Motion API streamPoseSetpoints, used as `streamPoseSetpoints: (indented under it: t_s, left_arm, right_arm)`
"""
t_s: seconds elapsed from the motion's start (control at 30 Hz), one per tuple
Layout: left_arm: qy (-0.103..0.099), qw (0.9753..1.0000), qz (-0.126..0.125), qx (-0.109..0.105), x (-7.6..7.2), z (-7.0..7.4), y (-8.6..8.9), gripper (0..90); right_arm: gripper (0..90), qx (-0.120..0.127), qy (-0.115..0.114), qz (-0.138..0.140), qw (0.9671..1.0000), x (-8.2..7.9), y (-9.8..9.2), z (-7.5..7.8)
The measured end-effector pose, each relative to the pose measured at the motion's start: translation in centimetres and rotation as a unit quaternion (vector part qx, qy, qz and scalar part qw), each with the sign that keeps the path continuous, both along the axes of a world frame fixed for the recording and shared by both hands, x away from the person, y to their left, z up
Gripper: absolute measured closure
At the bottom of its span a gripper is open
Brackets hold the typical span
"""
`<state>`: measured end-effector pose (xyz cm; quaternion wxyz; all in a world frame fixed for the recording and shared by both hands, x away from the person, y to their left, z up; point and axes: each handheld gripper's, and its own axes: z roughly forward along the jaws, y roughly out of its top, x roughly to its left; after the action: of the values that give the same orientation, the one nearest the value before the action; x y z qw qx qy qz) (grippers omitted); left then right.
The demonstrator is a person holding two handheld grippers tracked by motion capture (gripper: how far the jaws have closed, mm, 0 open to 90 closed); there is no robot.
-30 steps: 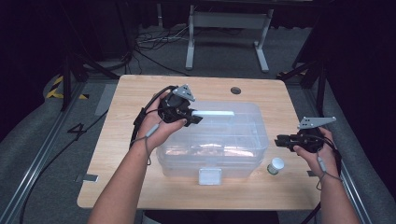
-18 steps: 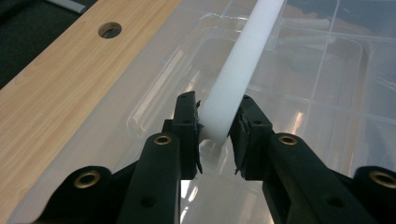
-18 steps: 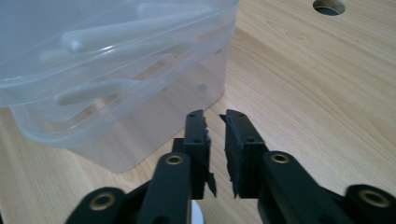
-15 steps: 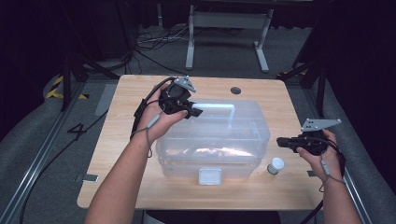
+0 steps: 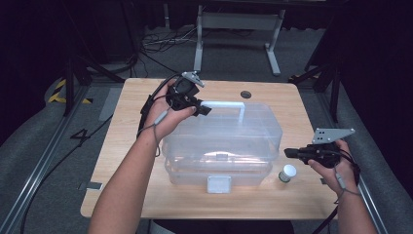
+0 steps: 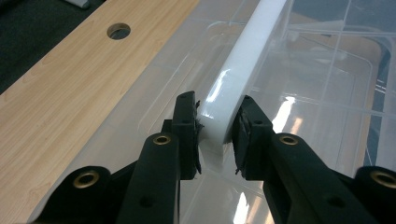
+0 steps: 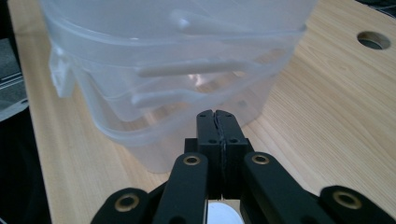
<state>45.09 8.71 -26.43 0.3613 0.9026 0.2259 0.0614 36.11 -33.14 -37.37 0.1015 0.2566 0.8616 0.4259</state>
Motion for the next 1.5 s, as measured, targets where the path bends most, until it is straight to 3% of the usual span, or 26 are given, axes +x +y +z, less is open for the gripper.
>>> streamPoseSetpoints:
  t_s: [0.2, 0.37, 0.97, 1.03, 1.13, 1.23, 1.5]
  left_arm:
    - [0.002, 1.0000, 0.001, 0.000, 0.3, 0.1, 0.0, 73.3]
    - [0.005, 1.0000, 0.000, 0.000, 0.3, 0.2, 0.0, 73.3]
    - [0.005, 1.0000, 0.001, -0.003, 0.3, 0.3, 0.3, 72.8]
    - [0.005, 0.9999, 0.005, -0.010, 0.2, 0.3, 0.4, 71.9]
    - [-0.004, 0.9991, 0.024, -0.034, -0.3, 0.8, 1.2, 65.7]
    - [-0.009, 0.9979, 0.027, -0.059, -0.8, 1.6, 2.1, 65.2]
    - [-0.032, 0.9961, 0.015, -0.081, -2.9, 3.1, 3.5, 65.4]
  right_arm:
    - [90.0, 0.012, -0.001, 0.044, 0.9990, -0.7, 1.3, 0.4]
    - [90.0, 0.020, -0.008, 0.064, 0.9977, -1.1, 2.4, 0.8]
    - [90.0, 0.035, -0.014, 0.057, 0.9977, -1.2, 2.8, 0.9]
    - [90.0, 0.033, -0.014, 0.057, 0.9977, -1.3, 2.9, 0.9]
    - [90.0, 0.036, -0.017, 0.056, 0.9976, -1.2, 2.8, 1.0]
    - [90.0, 0.038, -0.016, 0.056, 0.9975, -1.3, 2.9, 1.1]
    - [90.0, 0.047, -0.025, 0.050, 0.9973, -1.2, 2.9, 1.4]
